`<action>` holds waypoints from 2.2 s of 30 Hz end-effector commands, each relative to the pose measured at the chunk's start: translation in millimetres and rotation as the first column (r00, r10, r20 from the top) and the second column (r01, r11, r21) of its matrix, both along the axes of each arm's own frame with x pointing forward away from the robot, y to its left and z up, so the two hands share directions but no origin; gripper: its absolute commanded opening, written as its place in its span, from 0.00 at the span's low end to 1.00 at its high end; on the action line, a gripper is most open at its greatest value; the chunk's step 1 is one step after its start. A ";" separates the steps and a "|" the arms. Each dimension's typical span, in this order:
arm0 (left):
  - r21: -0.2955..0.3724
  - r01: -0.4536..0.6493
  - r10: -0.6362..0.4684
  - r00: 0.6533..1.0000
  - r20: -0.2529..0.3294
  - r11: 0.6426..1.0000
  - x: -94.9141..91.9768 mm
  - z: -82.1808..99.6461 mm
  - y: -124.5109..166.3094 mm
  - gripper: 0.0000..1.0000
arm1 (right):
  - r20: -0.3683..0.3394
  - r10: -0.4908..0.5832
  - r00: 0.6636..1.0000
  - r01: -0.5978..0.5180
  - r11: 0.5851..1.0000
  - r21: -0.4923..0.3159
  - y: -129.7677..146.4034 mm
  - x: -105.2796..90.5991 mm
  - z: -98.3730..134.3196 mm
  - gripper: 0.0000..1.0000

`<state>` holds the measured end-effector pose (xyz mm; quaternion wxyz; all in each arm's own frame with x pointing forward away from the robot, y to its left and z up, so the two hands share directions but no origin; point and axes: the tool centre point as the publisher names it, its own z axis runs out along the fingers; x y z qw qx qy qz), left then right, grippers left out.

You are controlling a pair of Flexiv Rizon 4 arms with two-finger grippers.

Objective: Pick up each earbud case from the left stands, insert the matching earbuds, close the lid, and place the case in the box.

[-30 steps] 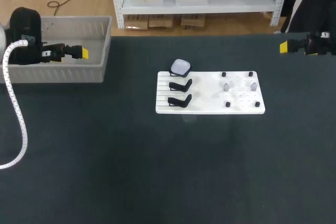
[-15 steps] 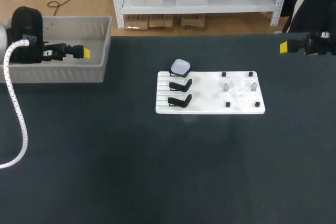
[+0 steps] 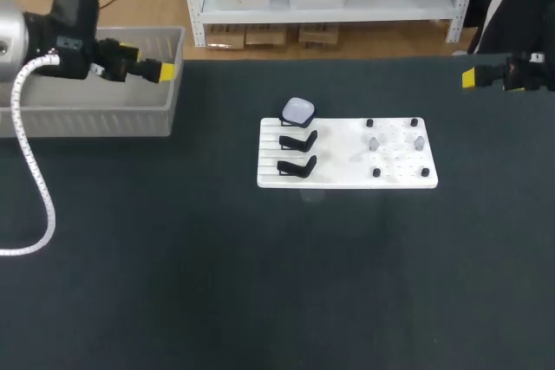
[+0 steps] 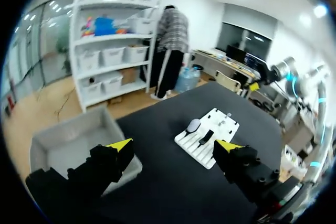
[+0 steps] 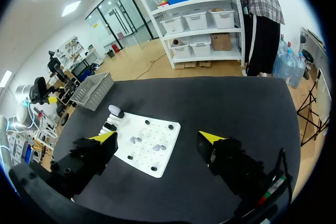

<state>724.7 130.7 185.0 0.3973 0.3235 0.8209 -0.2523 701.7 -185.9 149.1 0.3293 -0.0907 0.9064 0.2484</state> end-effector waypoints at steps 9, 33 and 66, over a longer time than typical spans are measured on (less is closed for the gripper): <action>0.026 0.511 -0.512 0.859 0.032 0.859 32.3 -32.3 -33.8 1.00 | 0.000 -0.001 1.000 0.001 1.000 -0.001 -0.1 -0.3 0.3 1.00; 0.081 0.625 -0.629 0.777 0.039 0.777 34.3 -53.2 -52.1 1.00 | 0.000 -0.001 1.000 0.001 1.000 -0.001 -0.1 -0.3 0.3 1.00; 0.087 0.687 -0.693 0.717 0.080 0.721 86.2 -113.9 -114.0 1.00 | 0.000 -0.001 1.000 0.001 1.000 -0.001 -0.1 -0.3 0.3 1.00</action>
